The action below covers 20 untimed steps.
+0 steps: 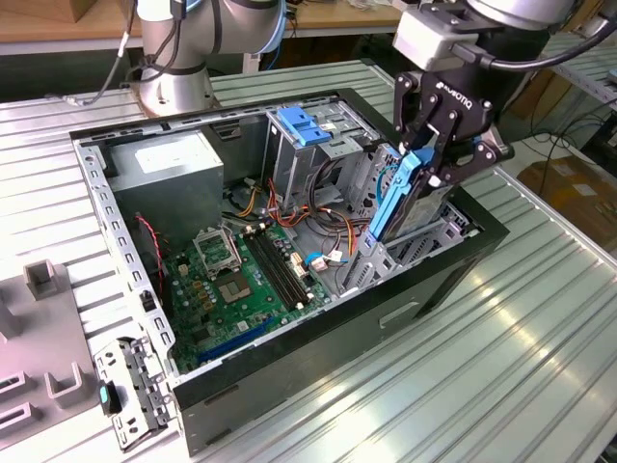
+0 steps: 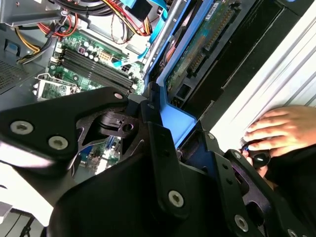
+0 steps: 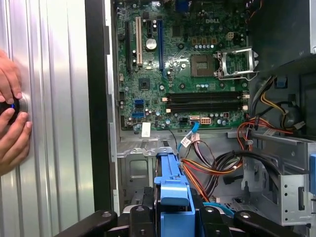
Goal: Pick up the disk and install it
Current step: 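Insert the disk into the insertion slot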
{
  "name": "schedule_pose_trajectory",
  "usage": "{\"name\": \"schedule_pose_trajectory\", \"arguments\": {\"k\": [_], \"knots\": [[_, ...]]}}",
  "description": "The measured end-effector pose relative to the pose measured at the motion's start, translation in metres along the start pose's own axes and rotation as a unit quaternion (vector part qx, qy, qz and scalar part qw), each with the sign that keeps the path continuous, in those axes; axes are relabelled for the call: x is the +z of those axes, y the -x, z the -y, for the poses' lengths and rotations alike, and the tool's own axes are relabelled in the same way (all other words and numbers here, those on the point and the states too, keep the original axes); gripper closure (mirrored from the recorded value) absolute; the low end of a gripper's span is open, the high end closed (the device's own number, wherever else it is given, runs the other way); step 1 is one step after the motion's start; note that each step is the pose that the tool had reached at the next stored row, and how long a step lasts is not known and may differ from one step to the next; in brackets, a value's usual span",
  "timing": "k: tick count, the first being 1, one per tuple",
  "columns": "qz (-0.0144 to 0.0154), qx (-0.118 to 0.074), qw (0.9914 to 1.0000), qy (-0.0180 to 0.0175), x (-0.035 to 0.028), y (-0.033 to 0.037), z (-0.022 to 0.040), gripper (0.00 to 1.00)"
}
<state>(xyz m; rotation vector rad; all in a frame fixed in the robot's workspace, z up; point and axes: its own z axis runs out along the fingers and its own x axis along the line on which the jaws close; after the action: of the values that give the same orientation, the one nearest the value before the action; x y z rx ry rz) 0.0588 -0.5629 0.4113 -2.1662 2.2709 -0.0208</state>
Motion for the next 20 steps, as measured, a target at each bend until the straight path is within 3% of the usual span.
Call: {"name": "schedule_pose_trajectory", "arguments": {"k": [8, 13, 15, 20], "knots": [[-0.0001, 0.000, 1.00000, 0.0000, 0.0155, -0.0021, -0.0001, 0.63], [0.0000, 0.000, 1.00000, 0.0000, 0.0284, -0.0039, -0.0001, 0.63], [-0.0002, 0.000, 1.00000, 0.0004, 0.0394, -0.0052, -0.0002, 0.63], [-0.0011, 0.000, 1.00000, 0.0006, 0.0400, -0.0052, -0.0002, 0.63]]}}
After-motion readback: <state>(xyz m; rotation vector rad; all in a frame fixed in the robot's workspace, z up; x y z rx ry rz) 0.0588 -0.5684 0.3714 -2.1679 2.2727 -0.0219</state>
